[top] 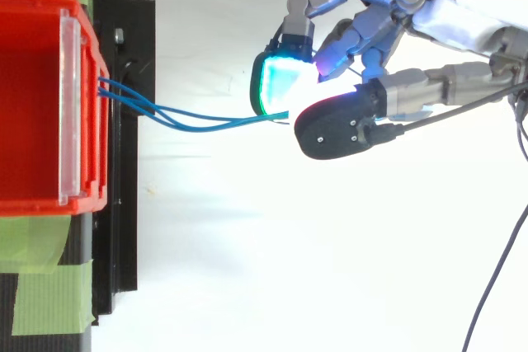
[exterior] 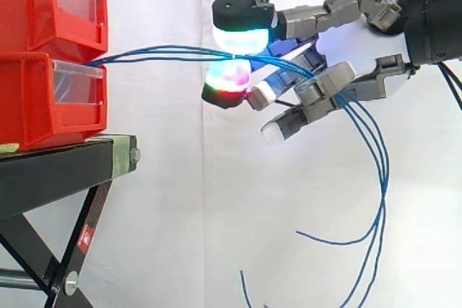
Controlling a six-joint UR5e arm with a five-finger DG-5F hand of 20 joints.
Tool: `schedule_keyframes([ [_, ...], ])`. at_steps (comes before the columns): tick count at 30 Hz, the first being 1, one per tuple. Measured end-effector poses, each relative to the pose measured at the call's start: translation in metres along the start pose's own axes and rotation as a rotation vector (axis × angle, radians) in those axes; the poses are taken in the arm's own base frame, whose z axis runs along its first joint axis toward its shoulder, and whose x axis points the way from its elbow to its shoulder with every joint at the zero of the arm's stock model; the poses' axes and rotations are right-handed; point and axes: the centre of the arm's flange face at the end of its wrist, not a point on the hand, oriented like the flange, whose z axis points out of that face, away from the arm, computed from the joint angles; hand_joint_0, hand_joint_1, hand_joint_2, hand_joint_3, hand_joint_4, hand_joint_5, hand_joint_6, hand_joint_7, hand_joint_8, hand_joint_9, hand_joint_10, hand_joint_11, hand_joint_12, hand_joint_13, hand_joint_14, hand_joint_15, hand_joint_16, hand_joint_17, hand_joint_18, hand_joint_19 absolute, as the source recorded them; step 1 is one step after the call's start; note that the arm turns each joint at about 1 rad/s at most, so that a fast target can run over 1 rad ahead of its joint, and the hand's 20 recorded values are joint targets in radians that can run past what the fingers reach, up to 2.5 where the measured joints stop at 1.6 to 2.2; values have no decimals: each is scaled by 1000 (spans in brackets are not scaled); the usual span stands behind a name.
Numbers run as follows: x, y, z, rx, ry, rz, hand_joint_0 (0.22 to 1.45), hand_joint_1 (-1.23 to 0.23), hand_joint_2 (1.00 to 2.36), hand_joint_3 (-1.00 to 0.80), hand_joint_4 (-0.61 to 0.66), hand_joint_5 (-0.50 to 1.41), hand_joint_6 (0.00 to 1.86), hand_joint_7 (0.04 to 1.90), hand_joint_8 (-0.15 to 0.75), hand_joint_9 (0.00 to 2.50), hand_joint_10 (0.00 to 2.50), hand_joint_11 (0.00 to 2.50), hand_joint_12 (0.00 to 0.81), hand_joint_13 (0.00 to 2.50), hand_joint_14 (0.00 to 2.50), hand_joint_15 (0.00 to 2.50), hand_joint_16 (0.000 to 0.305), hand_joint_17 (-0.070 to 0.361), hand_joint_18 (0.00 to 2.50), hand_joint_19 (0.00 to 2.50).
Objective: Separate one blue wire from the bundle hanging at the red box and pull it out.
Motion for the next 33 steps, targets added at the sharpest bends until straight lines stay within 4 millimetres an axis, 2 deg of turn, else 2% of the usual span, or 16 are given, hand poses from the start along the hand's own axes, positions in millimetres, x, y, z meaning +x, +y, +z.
schedule_keyframes([
  [9, 1, 0, 0, -1, 1, 3, 578, -758, 1000, -500, 211, -224, 837, 1064, 358, 1020, 17, 1253, 313, 1441, 634, 1435, 48, 108, 662, 732],
  [17, 2, 1, 0, 0, 2, 4, 654, -783, 1014, -354, 205, -224, 852, 1056, 354, 1026, 17, 1252, 303, 1446, 600, 1467, 47, 106, 669, 733],
  [28, 2, 1, -1, 0, 3, 3, 657, -725, 1030, -70, 121, -223, 868, 1072, 356, 1046, 15, 1270, 301, 1453, 625, 1449, 47, 105, 682, 739],
  [33, 3, 1, 0, 0, 4, 5, 669, -722, 1031, -17, 121, -223, 869, 1065, 351, 1049, 15, 1276, 295, 1450, 636, 1460, 46, 105, 683, 734],
])
